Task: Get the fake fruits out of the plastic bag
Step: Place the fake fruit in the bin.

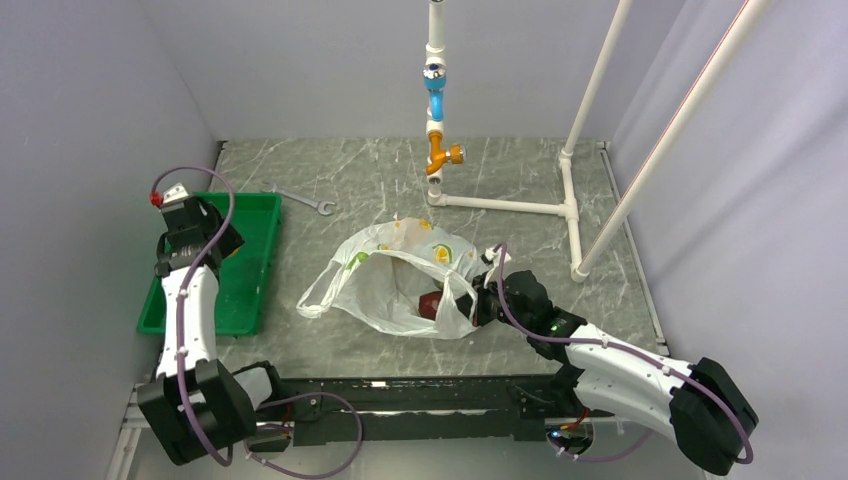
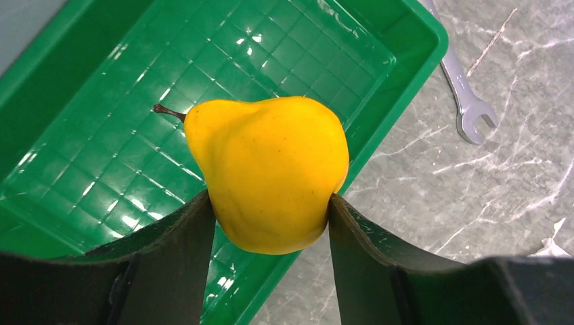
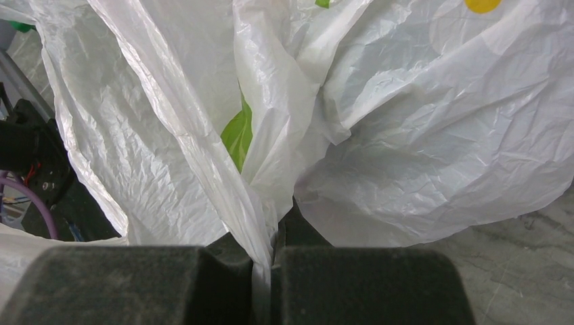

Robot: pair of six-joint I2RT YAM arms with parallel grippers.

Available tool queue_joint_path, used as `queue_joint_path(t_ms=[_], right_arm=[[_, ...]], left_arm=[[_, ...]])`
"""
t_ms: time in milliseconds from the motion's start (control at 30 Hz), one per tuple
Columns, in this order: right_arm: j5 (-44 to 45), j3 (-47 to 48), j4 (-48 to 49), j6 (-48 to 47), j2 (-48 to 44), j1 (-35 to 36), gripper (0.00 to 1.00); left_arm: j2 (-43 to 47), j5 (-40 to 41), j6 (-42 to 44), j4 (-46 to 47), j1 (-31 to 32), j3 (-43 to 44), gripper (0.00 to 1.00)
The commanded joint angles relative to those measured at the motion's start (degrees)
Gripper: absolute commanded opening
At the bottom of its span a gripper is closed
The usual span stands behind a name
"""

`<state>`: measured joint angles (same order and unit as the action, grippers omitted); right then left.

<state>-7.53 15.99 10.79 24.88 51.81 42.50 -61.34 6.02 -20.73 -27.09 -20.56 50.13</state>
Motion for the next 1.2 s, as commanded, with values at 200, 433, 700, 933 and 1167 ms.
queue_joint_path(t_ms=[200,433,700,933,1167], right_arm=[[1.91,1.49,1.18,-0.84,-1.91,-0.23,0.00],[1.58,1.07,0.64,-1.08,-3.31,-0.39,0.00],[0.68,1.68,0.33,0.01,-3.83,-0.47,0.00],[2.97,4.12,-3.43,-1.33,-4.05,-0.47,0.00],[2.77,6.39,-3.28,-2.00,-1.26,-0.46,0.00]], left_arm=[[-12.08,-27.49,-0.64,9.59,-8.62,1.24,0.20],[-20.27,-32.62,-3.65,13.01,-10.19,4.06,0.15],[-33.28,-30.41,-6.03,11.12,-8.74,16.04,0.17],[-39.57,-29.95,-1.04,7.65,-4.23,22.37,0.18],[-42.17,-27.29,1.38,5.48,-4.23,23.61,0.27]])
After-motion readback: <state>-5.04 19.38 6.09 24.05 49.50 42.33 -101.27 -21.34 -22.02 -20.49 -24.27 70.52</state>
